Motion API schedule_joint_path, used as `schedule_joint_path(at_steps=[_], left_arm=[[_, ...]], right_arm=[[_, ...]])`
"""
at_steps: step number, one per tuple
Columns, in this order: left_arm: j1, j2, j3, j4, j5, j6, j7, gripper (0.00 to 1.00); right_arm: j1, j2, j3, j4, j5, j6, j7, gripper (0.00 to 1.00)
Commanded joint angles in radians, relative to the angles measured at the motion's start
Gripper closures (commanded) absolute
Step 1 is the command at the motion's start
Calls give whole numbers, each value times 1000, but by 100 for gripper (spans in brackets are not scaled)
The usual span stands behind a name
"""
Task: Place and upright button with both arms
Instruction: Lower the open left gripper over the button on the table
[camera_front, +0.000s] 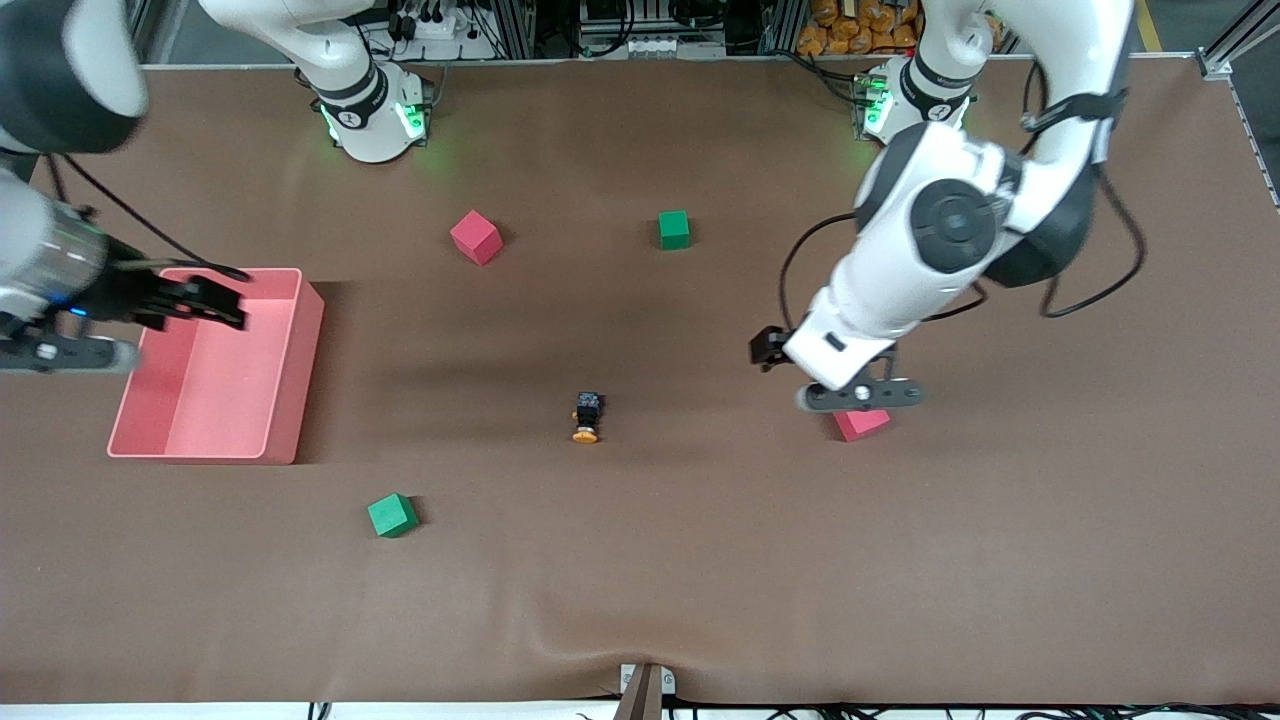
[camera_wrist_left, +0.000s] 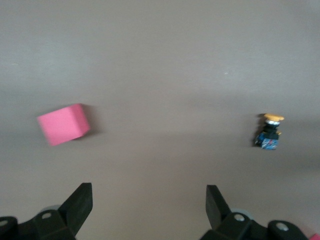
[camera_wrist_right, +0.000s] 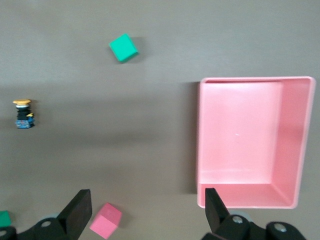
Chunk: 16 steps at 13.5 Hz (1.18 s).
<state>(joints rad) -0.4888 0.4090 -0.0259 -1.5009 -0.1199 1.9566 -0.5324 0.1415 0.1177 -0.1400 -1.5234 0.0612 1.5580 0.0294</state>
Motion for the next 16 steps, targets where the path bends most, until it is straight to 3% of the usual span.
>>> schedule_joint_path(at_steps=[1,5,12,16], left_arm=[[-77,97,12,42,-3,115,-85,0],[-170,241,30,135,0,186,-176,0],[-382,456,167,292,49,293,-368,0],[-410,508,155,330,48,346,-434,0]], right_arm=[[-78,-87,54,-41,-12,-27,-11,0],[-108,-145,65,-41,-14,-94,-11,0],[-106,-164,63,-41,-14,-136,-45,0],[-152,-162,62,-15,-14,-142,-140,0]])
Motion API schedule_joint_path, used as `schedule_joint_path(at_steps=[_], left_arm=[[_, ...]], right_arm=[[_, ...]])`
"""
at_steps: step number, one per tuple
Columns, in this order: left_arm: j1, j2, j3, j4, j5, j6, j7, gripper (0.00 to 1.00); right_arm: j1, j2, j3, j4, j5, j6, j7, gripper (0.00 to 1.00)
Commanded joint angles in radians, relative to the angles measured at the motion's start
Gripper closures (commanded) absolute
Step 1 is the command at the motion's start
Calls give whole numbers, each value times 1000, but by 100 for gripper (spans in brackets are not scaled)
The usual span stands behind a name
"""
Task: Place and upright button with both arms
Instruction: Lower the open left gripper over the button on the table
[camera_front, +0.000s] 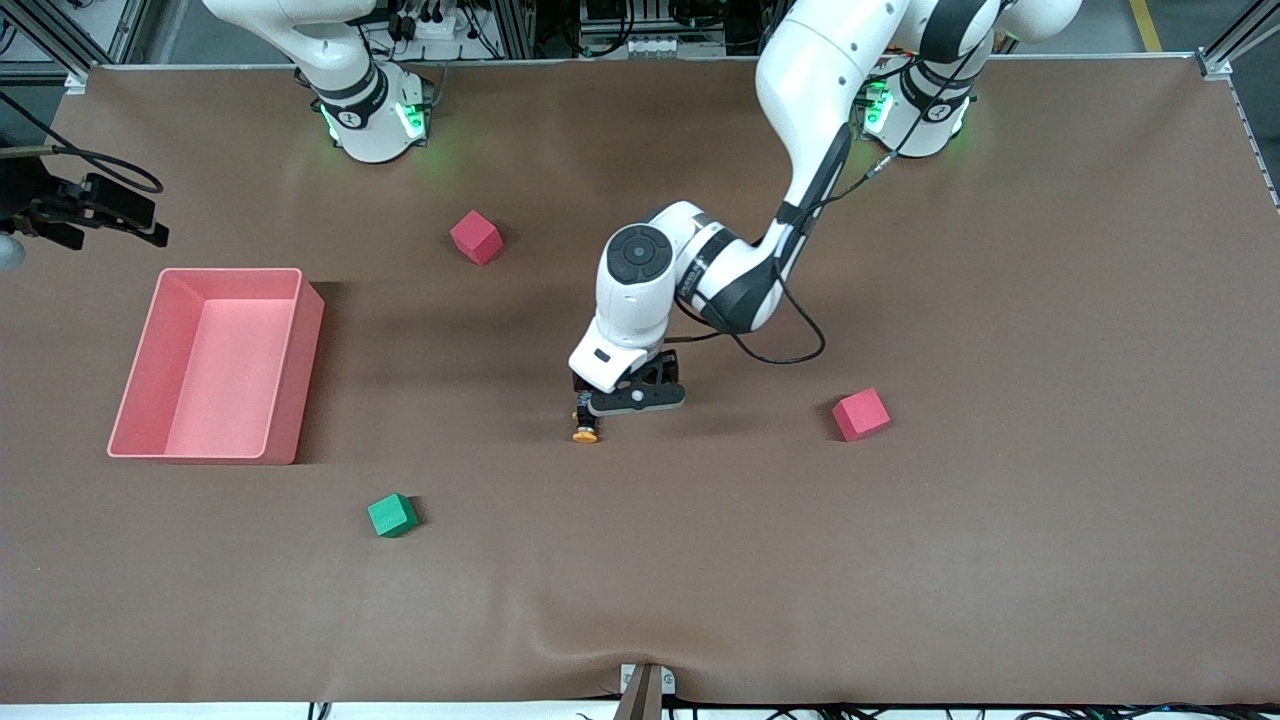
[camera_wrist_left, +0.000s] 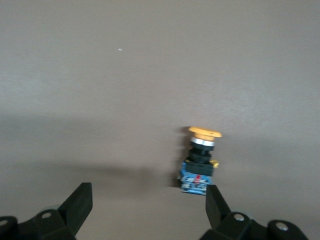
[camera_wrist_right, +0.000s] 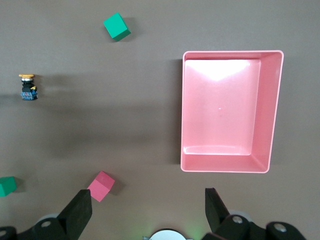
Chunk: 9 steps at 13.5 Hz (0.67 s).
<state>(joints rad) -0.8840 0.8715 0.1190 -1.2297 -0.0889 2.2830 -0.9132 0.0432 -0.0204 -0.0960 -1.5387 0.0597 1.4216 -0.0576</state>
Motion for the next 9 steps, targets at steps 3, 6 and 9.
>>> schedule_joint_path(at_steps=[3,6,9], left_arm=[[-44,127,25,137,17,70,-65,0],[-58,158,30,180,18,69,-75,0],[-102,153,63,170,72,65,-41,0]], right_arm=[[-78,-23,16,32,-17,-4,-108,0],[-134,-7,13,31,-14,11,-108,0],[-124,-1,15,28,-15,49,-97,0]])
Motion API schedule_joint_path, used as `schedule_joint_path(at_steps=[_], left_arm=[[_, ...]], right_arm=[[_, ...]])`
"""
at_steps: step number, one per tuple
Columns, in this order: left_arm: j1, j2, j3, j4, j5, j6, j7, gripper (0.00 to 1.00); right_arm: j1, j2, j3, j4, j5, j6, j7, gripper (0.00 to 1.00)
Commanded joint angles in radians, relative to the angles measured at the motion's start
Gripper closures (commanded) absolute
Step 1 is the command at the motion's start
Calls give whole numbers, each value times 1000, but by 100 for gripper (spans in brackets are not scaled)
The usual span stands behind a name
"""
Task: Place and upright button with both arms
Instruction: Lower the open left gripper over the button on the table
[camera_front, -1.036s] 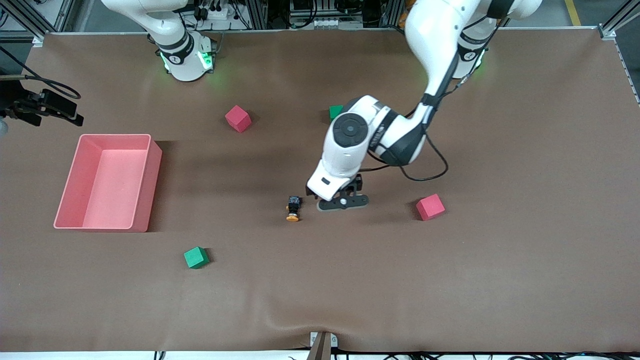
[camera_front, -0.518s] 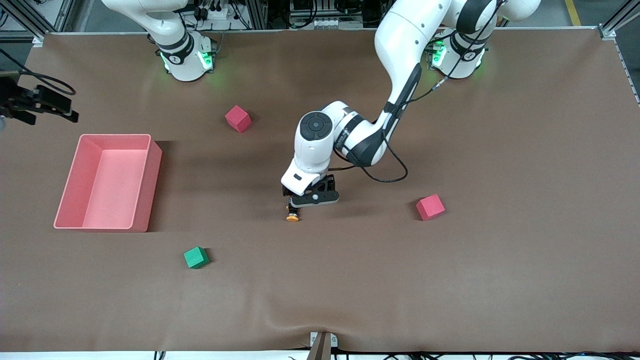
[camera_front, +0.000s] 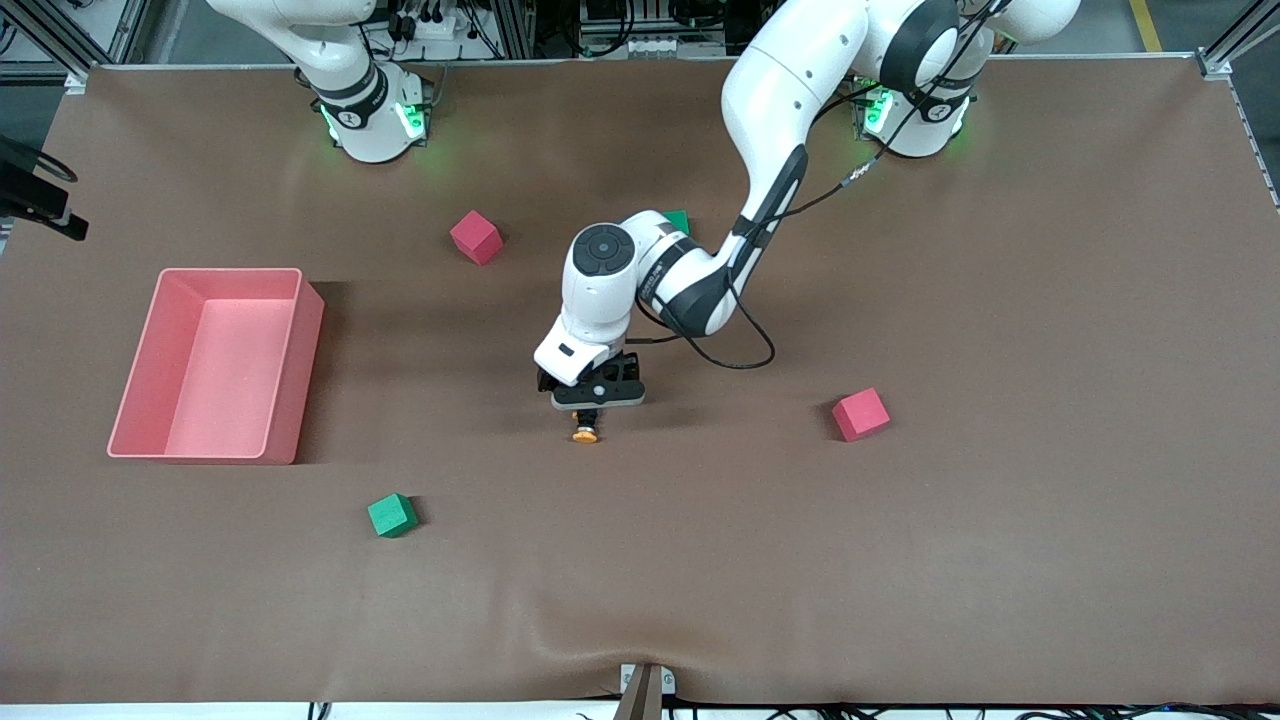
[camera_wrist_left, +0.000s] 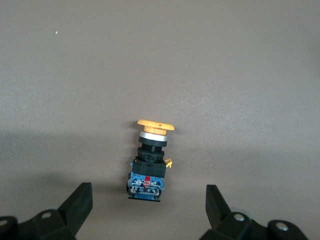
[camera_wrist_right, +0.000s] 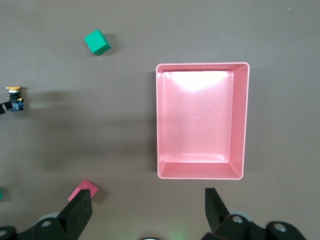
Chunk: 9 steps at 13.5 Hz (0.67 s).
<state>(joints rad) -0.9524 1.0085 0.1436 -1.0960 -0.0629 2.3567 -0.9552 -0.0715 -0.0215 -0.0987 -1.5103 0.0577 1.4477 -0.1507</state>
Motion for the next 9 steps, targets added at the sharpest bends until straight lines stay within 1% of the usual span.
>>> schedule_joint_path(at_steps=[1,7,9], left_arm=[[-34,18,37,36,48,-7,4,0],[-29,42,36,18,54,-2,42,0],[-29,59,36,18,52,45,33,0]], right_arm=[[-10,0,19,-1,-13,31,-4,0],[-10,8,19,-7,-12,46,-4,0],[-14,14,19,-7,-12,56,-4,0]])
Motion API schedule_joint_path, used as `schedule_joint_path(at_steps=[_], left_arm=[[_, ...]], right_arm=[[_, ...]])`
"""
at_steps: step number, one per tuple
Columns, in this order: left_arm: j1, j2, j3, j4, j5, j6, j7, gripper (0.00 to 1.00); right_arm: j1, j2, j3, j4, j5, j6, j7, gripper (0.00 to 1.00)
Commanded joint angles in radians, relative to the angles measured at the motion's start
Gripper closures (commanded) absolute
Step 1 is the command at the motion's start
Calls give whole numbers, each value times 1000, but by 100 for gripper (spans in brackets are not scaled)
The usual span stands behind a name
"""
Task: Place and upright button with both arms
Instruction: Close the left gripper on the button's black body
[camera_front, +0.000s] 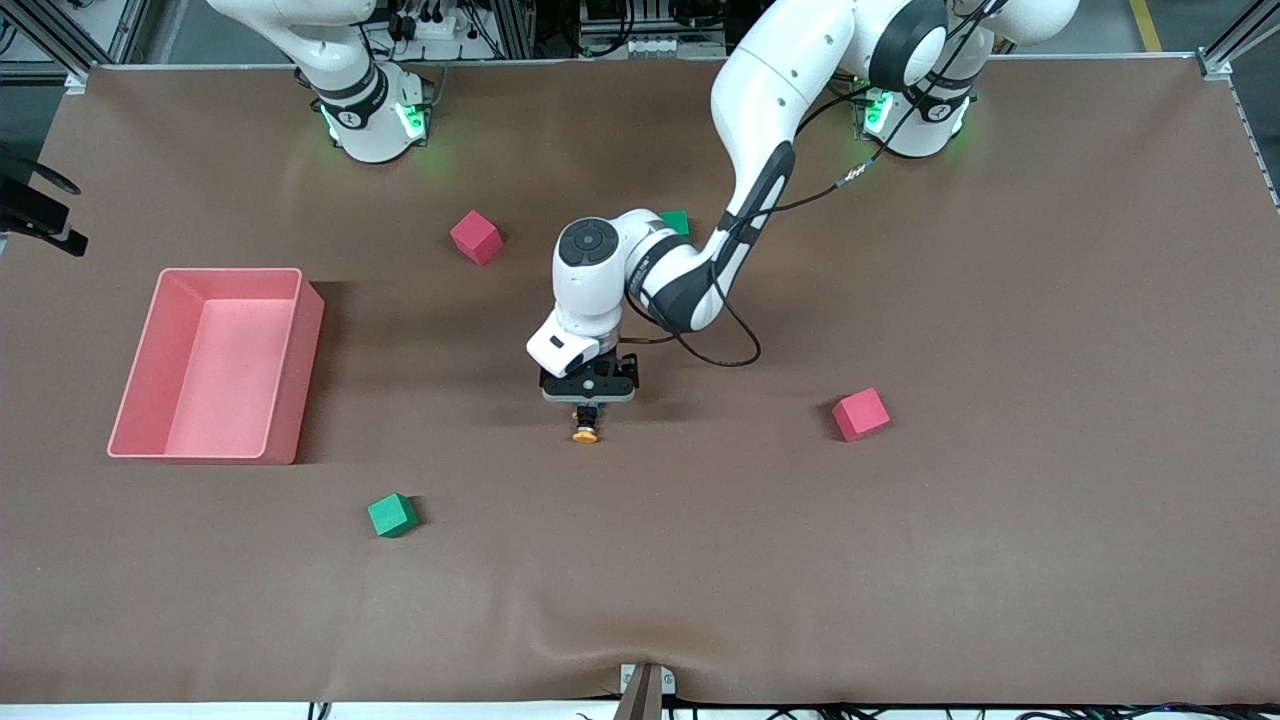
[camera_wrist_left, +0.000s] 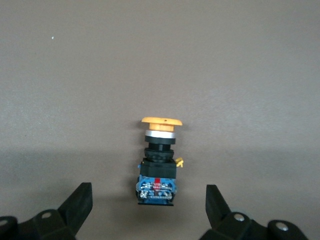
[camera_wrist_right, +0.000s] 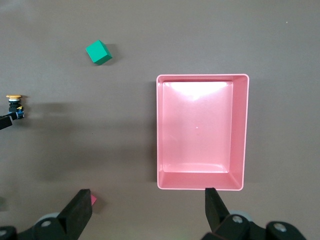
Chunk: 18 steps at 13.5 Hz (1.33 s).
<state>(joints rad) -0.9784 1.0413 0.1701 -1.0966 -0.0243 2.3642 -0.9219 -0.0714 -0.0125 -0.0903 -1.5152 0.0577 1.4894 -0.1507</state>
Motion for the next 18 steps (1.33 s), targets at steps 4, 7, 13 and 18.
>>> schedule_joint_path(at_steps=[4,7,13,18], left_arm=[[-5,34,9,17,15,40,8,4],[-5,55,9,17,15,44,9,12],[-5,57,9,20,14,50,3,17],[-3,56,0,24,7,63,3,16]], right_arm=[[-21,-3,9,0,-12,-3,-7,0],[-19,-14,9,6,-12,-44,-1,0],[-2,-23,32,16,-7,-96,40,0],[4,-32,93,18,-15,-123,112,0]])
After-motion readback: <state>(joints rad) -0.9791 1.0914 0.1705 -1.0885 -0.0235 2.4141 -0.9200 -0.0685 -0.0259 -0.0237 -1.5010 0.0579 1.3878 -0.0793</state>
